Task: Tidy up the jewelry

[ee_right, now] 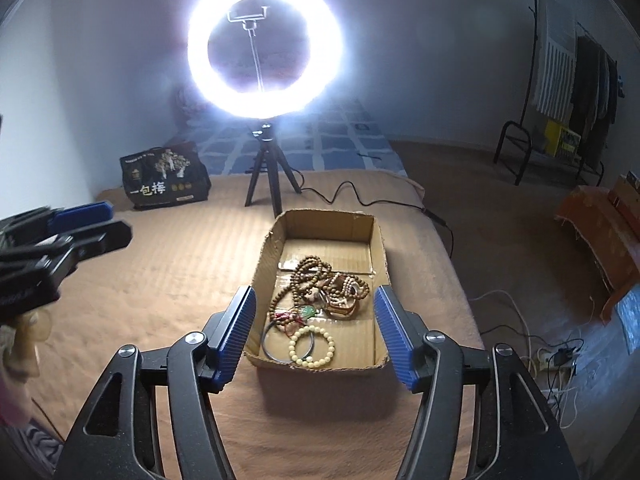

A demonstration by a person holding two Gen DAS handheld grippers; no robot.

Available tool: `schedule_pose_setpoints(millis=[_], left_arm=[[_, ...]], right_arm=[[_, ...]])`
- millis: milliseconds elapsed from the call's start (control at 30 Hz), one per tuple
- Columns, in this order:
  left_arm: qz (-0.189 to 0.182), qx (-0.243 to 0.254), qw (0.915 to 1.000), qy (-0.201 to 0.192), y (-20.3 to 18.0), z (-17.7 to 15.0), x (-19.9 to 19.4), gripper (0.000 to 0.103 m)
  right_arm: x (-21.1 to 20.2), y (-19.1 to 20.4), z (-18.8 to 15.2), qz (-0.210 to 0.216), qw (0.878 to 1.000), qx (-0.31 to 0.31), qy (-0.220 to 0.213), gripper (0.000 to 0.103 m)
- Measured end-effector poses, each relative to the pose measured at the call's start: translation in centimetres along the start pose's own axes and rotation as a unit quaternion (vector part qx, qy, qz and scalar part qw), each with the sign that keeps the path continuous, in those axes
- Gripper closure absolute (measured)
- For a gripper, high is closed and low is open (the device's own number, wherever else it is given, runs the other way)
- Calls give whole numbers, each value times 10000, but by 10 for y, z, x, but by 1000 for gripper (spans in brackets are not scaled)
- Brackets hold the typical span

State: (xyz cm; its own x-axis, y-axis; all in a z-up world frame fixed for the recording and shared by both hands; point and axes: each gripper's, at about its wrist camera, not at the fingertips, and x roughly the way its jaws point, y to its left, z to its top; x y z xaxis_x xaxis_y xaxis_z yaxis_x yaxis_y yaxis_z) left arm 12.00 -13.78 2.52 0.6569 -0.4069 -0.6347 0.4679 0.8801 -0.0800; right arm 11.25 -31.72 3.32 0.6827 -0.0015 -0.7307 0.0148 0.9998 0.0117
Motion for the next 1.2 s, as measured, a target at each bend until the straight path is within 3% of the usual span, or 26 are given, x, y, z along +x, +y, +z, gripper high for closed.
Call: schedule_pose_setpoints(millis=[167, 267, 400, 733, 800, 833, 967, 1200], left_arm=[[58, -118, 9999, -68, 1, -17, -20, 32], [157, -67, 9998, -86, -1, -27, -26, 21], [373, 8, 9993, -19, -4, -39, -27, 21], [717, 239, 9971, 0, -9, -53, -29, 20], [709, 252, 9972, -51, -11, -54, -32, 4], [685, 252, 9973, -106, -12, -54, -35, 1], [706, 328, 9966, -282, -18, -54, -43, 1], [758, 398, 9961, -217, -21, -56, -40, 1]], right_arm=[[-7, 7, -4, -60, 9999, 12, -129, 33], [-11, 11, -6, -46, 9998, 34, -199, 33], [-13, 14, -9, -122, 9994, 43, -315, 25], [-16, 12, -11, -231, 9984, 130, -491, 23], [-20, 11, -11, -222, 9981, 159, -552, 23], [-21, 10, -12, -229, 9979, 164, -580, 23], [-23, 8, -13, -314, 9974, 165, -623, 22], [-19, 5, -12, -361, 9974, 193, -601, 22]])
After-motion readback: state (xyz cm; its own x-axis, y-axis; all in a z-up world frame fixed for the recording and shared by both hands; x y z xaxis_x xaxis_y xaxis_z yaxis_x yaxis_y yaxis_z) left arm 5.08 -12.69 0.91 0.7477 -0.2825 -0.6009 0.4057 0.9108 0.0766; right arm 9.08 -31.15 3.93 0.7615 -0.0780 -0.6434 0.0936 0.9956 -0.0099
